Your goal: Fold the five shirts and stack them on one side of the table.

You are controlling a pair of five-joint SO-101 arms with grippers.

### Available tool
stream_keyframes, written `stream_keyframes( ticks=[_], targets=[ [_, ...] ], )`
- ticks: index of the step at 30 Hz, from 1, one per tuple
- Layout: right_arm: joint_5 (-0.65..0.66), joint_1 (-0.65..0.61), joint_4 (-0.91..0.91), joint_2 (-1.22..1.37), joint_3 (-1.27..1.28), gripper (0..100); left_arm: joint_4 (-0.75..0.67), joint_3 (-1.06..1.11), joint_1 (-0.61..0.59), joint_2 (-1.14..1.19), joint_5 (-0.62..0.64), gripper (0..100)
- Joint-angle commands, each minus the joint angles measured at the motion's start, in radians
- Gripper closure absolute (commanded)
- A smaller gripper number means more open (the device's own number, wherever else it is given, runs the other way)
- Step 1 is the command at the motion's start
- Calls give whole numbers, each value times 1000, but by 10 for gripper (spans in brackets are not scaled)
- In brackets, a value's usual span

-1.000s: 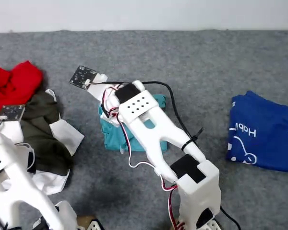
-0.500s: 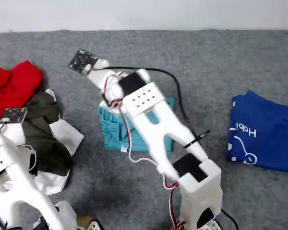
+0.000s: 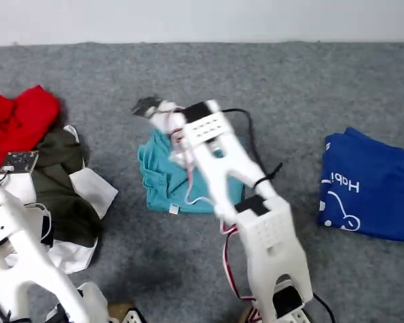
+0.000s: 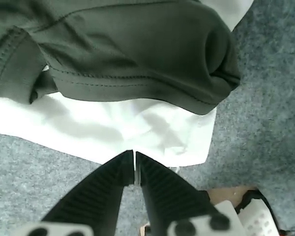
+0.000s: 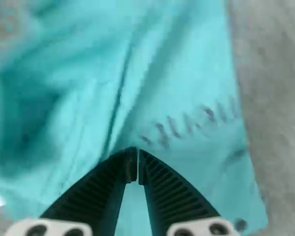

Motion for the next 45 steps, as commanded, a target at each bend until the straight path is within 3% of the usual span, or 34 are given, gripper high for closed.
stream_keyframes(
  ticks=[1,5,9,16,21,24,29,34,37,42,45],
  targets=[
    [6,-140,96,-12,-86,989,-12,-12,5,-32,6,985],
    [5,-271,231,-12,-133,989,-14,-10,5,-32,6,985],
    [5,-311,318,-13,-215,989,-14,-10,6,-32,8,985],
    [6,-171,400,-4,-497,989,-14,-10,6,-32,8,985],
    [8,-88,401,19,-471,989,-15,-10,6,-32,8,985],
    [-9,-91,403,51,-414,989,-15,-10,6,-32,8,985],
    [-129,-196,397,133,-400,990,-15,-10,5,-32,8,985],
    [-157,-275,305,259,-402,990,-15,-10,6,-32,8,985],
    [-158,-260,269,282,-446,990,-15,-10,6,-32,8,985],
    [-198,-206,414,249,-646,990,-14,-12,3,-32,6,985],
    [-259,-151,410,182,-652,990,-15,-12,6,-32,6,985]
  ],
)
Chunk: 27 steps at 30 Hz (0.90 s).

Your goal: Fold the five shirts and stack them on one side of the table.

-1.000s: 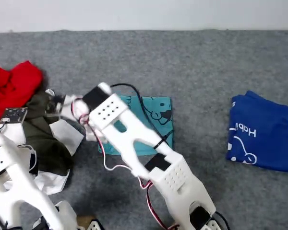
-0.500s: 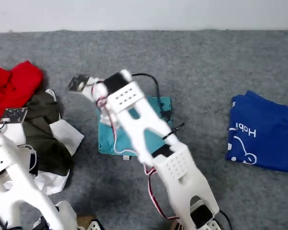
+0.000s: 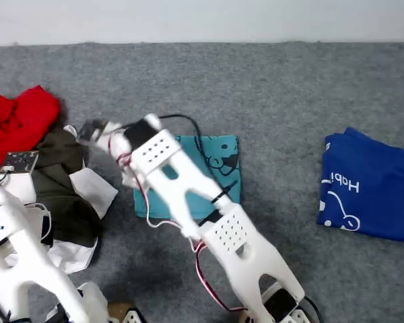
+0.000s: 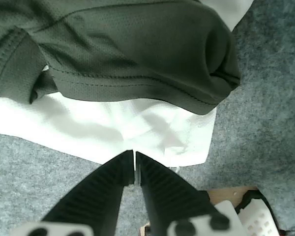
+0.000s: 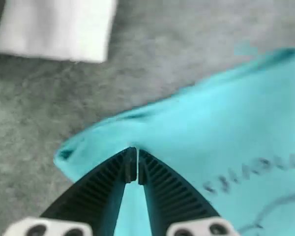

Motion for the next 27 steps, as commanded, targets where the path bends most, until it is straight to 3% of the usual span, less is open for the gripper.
stream_keyframes(
  ticks=[1,10,15,18,27],
  targets=[
    [-69,68,44,-133,-43,990,-15,-12,6,-32,6,985],
    [-233,170,42,-475,377,982,-14,-12,6,-32,6,985],
    [-388,269,41,-599,601,809,-11,-12,3,-32,3,985],
    [-437,311,38,-610,710,731,-11,-12,5,-32,2,985],
    [-479,380,-117,-472,824,729,-14,-12,6,-31,3,985]
  ],
)
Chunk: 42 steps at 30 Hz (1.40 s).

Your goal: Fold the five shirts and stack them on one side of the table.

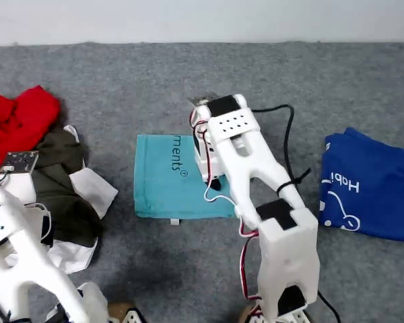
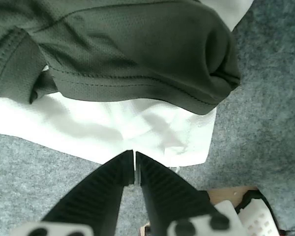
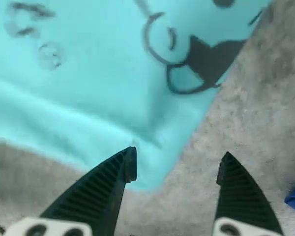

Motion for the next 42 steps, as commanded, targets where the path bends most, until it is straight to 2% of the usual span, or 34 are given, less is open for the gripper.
stream_keyframes(
  ticks=[1,9,13,15,21,24,27,33,36,39,42],
  targets=[
    [-14,13,-70,36,-3,729,-14,-12,6,-31,3,985],
    [-15,-38,-153,246,-8,742,-14,-12,8,-31,5,985],
    [9,-28,-153,246,-11,895,-14,-7,8,-31,5,985],
    [74,-22,-153,229,-9,984,-11,-7,8,-31,5,985],
    [163,41,-73,179,-5,987,-14,-8,6,-31,5,985],
    [319,111,-64,147,-8,989,-15,-10,6,-31,6,985],
    [534,194,-77,119,-35,989,-15,-7,6,-31,6,985],
    [1112,306,-85,113,-195,989,-8,-5,6,-31,6,985],
    [1339,311,-97,113,-259,989,-8,-5,6,-31,6,985],
    [1479,294,-193,113,-270,989,-8,-4,6,-31,6,985],
    [1534,274,-308,113,-269,990,-8,-4,6,-31,6,985]
  ],
)
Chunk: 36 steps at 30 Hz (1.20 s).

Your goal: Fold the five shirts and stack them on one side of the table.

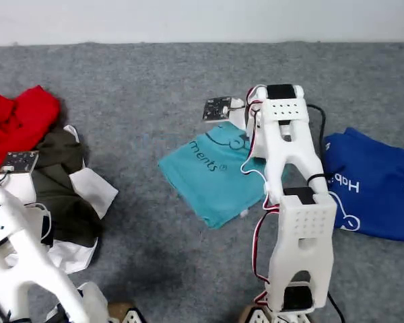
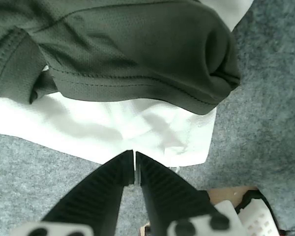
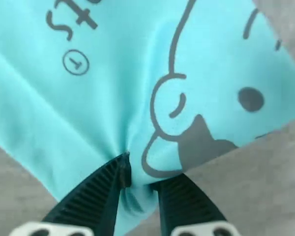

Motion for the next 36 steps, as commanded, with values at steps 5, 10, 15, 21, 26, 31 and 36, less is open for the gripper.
stream_keyframes(
  ticks=[5,10,15,21,26,31,36],
  targets=[
    [71,-56,-147,-59,-51,988,-8,-4,6,-31,6,985],
    [31,-47,-93,-74,-58,896,-8,-2,6,-31,6,985],
    [-446,-21,-145,-124,-64,771,-8,-2,6,-31,2,985],
    [-964,-30,-47,-205,-69,685,-14,-2,6,-26,2,985],
    [-1318,-73,54,-274,-69,677,-14,-2,8,-25,2,985],
    [-1599,-139,176,-288,-69,676,-44,-2,8,-25,0,985],
    [-1829,-194,269,-285,-64,597,-49,-2,8,-25,0,985]
  ],
)
